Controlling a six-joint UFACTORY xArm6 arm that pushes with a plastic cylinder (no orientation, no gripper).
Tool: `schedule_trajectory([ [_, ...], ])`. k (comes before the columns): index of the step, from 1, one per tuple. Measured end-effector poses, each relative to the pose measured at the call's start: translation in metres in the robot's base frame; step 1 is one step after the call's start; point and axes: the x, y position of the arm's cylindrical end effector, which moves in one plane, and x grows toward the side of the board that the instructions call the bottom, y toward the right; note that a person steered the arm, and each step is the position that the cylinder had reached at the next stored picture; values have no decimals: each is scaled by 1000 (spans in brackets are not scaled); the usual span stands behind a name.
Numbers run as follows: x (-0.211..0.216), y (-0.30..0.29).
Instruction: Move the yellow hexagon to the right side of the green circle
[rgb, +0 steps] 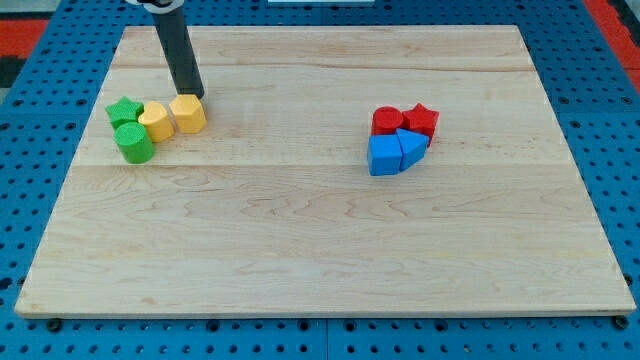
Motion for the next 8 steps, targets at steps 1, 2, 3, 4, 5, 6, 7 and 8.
schedule_trajectory([
  [1,28,-3],
  [2,41,-3],
  [3,36,24],
  [4,42,67],
  [5,73,73],
  [6,92,58],
  [7,91,34],
  [8,85,15],
])
